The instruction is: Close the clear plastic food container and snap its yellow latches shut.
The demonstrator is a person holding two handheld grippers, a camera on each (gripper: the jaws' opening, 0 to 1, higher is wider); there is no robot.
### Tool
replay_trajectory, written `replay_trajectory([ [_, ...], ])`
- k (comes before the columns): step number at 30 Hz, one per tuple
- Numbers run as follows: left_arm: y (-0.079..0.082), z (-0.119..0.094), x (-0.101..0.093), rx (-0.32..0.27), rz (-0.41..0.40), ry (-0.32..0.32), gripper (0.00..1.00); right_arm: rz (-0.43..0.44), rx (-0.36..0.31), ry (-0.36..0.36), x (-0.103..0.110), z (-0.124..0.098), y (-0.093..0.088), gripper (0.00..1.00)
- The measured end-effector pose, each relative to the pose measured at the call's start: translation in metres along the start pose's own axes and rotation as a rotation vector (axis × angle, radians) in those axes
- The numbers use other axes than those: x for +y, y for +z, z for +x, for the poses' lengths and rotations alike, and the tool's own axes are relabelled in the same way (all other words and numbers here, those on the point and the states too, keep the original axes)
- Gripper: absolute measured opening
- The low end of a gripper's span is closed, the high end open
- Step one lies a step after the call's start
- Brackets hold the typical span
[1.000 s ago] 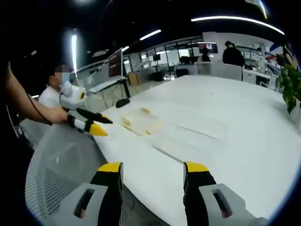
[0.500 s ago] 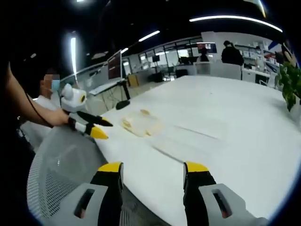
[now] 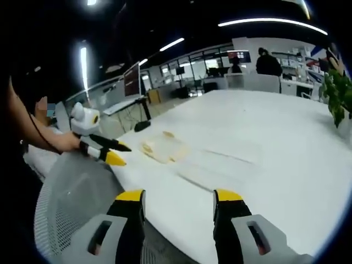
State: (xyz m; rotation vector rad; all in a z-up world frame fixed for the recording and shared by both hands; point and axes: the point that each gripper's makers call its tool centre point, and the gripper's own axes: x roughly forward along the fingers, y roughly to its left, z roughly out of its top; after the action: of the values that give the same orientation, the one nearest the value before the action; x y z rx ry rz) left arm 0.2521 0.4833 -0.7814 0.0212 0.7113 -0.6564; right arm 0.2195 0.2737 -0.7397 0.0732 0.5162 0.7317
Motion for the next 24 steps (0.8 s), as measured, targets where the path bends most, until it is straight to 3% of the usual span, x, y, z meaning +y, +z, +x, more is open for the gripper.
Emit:
replay_trajectory([
  [9, 0.012, -0.006, -0.001, -0.074, -0.089, -0.048, 0.62, 0.03, -0.042, 0.064, 0.006, -0.005, 0.016, 0.49],
  [18, 0.023, -0.01, -0.002, -0.105, -0.075, -0.069, 0.61, 0.007, -0.059, 0.095, 0.019, 0.003, 0.043, 0.45],
  [21, 0.031, -0.015, -0.001, -0.122, -0.091, -0.08, 0.62, 0.032, -0.112, 0.107, 0.026, 0.006, 0.06, 0.46],
  [24, 0.04, -0.02, 0.001, -0.144, -0.096, -0.103, 0.62, 0.046, -0.119, 0.087, 0.025, 0.01, 0.065, 0.46],
])
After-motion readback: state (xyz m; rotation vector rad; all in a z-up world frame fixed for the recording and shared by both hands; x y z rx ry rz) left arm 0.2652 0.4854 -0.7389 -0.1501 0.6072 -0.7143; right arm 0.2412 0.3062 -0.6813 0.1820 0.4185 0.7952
